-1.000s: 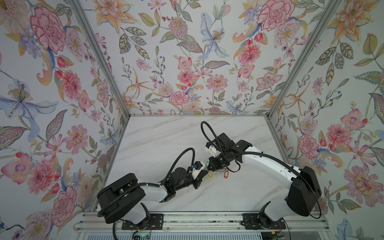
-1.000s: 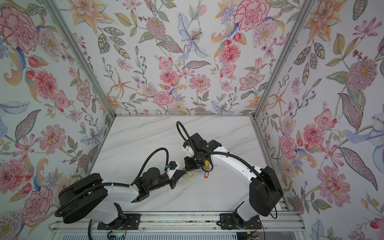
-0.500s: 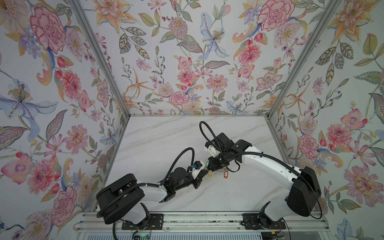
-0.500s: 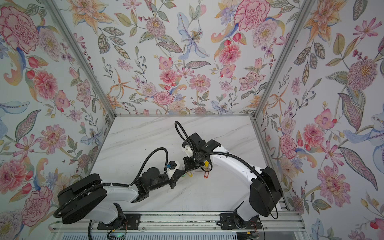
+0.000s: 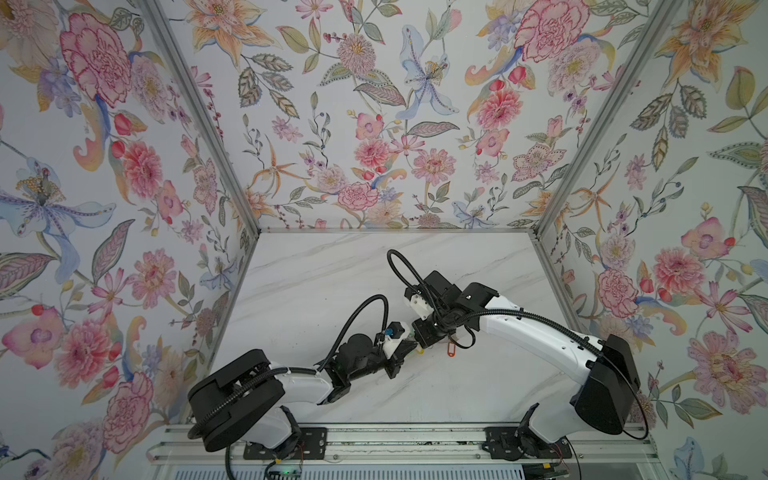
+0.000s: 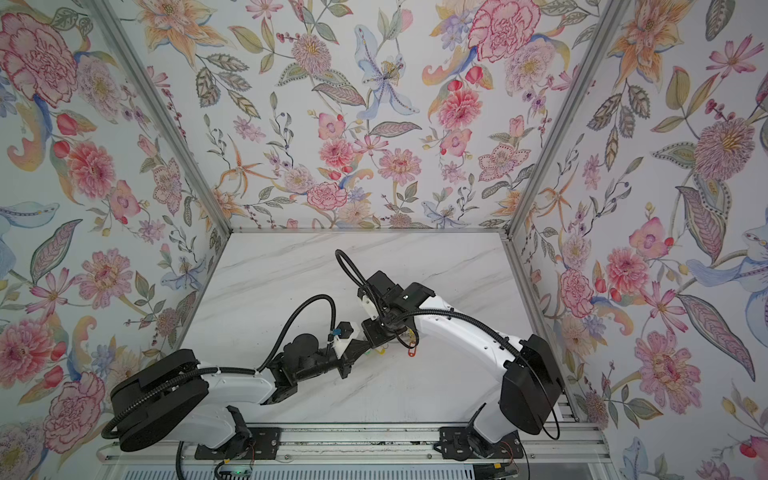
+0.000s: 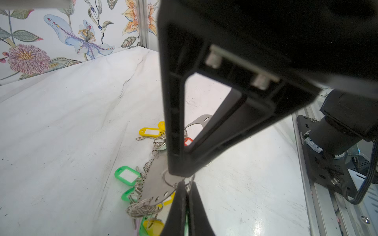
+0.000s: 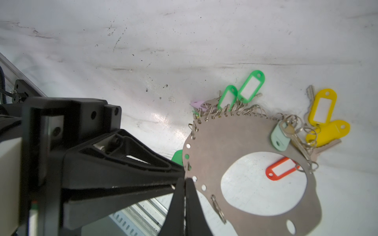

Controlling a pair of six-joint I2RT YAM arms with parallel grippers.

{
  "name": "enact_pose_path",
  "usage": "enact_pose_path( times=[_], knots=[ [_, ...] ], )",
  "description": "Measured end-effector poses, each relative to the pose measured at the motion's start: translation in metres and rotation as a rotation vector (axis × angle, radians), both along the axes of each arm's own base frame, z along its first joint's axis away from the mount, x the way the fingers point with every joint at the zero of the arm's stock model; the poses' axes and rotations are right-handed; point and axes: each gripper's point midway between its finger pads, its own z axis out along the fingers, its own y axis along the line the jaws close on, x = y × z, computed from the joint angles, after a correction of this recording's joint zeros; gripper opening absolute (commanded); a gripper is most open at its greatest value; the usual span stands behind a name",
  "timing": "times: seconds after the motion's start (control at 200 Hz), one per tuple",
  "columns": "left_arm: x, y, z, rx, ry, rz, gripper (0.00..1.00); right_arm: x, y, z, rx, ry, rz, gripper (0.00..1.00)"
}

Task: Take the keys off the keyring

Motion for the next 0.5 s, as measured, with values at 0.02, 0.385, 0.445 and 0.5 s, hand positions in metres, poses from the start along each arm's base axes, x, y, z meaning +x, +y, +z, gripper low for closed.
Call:
enact_pose_path(
  times=[0.02,0.385,0.445,0.5],
  knots=[
    [-0.0004,-0.0002,-0.0003,0.001,0.002,-0.002,0.00,0.0001,-0.0007,-0.0004,-0.006,-0.004,-0.001,0.00],
    [0.0040,0.0019,0.0043,-0.061,0.079,-0.018,0.00,0.0035,0.0018,0.0036,-0.057,-0.094,0.010,0.00],
    [0.0049,0.0026,0.0046,-0.069,0.093,-0.018,0.00,0.0043,0.0033,0.0042,-0.059,-0.110,0.012,0.00],
    [0.0050,0.0031,0.0049,-0.078,0.109,-0.022,0.00,0.0045,0.0041,0.0045,-0.065,-0.123,0.014,0.00]
  ],
)
